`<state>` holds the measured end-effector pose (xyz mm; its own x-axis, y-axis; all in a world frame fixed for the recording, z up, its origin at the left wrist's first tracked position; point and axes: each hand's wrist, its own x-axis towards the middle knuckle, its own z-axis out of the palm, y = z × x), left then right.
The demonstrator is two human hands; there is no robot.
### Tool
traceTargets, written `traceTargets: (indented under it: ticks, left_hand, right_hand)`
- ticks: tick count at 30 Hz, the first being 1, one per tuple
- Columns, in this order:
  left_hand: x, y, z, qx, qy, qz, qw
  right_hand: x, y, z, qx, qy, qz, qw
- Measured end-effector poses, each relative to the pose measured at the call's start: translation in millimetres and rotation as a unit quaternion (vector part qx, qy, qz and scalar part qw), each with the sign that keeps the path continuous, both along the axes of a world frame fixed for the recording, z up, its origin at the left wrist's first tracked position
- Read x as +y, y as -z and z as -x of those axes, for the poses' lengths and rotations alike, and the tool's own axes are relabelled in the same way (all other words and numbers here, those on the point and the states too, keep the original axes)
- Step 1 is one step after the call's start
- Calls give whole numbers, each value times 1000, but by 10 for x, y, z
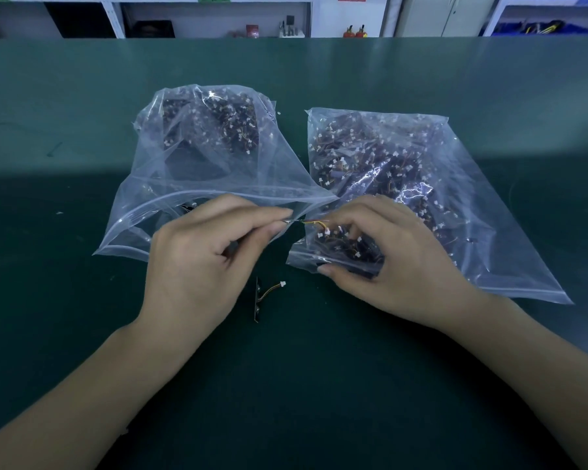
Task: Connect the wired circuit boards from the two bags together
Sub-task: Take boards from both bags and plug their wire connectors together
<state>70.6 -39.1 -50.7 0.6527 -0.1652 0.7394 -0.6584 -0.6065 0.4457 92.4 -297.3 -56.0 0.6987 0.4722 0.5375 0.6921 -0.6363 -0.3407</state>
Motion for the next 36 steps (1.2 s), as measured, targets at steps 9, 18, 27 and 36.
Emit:
traceTargets:
  ticks: [9, 18, 27, 36]
  left_hand:
    - [-55, 21, 26, 39, 63, -62, 995]
    - [-133, 6, 9, -14, -18, -108, 994]
    - [-282, -46, 39, -119, -62, -215, 967]
    - [-288, 29, 55, -14, -62, -325, 943]
  right_hand:
    - [29, -38, 37, 26, 31, -74, 996]
    - [60, -40, 75, 9, 14, -105, 994]
    - [80, -36, 74, -16, 13, -116, 993]
    - [126, 11, 87, 25, 21, -50, 998]
